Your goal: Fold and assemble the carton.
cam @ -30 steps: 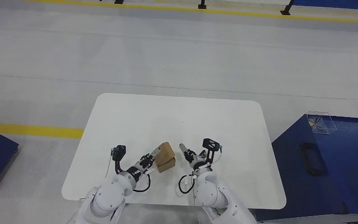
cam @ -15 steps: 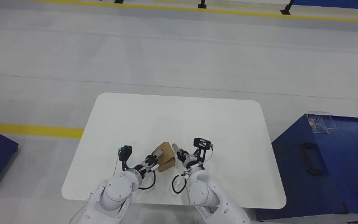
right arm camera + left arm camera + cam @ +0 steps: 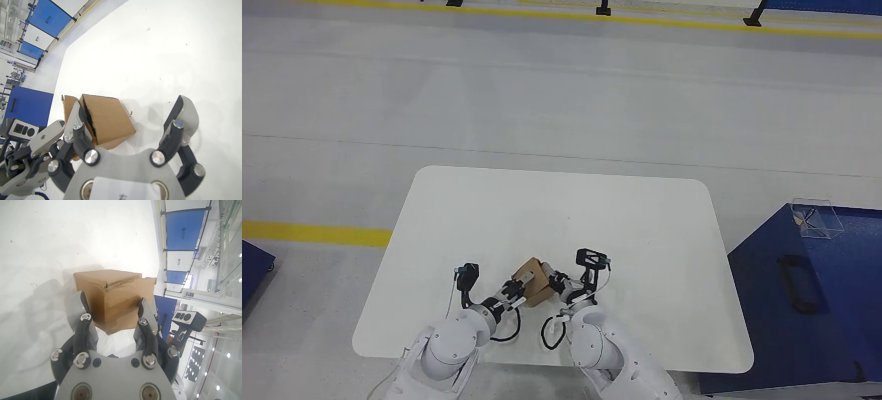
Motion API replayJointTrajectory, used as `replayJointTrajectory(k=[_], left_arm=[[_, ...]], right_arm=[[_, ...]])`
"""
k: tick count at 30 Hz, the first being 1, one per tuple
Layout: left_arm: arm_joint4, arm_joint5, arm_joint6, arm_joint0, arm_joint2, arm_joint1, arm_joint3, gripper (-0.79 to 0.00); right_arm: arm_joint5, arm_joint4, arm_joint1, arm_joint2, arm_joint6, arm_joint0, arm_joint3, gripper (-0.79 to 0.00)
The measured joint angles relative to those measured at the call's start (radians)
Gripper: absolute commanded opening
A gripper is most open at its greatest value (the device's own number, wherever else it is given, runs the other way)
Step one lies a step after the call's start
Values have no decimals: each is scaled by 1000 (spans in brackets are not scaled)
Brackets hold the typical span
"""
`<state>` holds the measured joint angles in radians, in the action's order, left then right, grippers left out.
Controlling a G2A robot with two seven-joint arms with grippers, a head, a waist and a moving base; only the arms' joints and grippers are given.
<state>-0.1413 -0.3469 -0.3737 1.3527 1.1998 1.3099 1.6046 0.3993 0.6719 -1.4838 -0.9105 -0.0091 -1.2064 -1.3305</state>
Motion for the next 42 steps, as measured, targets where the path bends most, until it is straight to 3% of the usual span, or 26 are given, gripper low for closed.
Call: replayJointTrajectory(k=[18, 42], left_arm=[[-16, -16, 22, -10, -24, 3, -8, -274], [-19, -26, 44, -12, -45, 8, -4, -308]], right_arm=[[-6, 6, -13, -34, -7, -11, 14, 0], [-36, 29, -21, -69, 20, -34, 4, 0]])
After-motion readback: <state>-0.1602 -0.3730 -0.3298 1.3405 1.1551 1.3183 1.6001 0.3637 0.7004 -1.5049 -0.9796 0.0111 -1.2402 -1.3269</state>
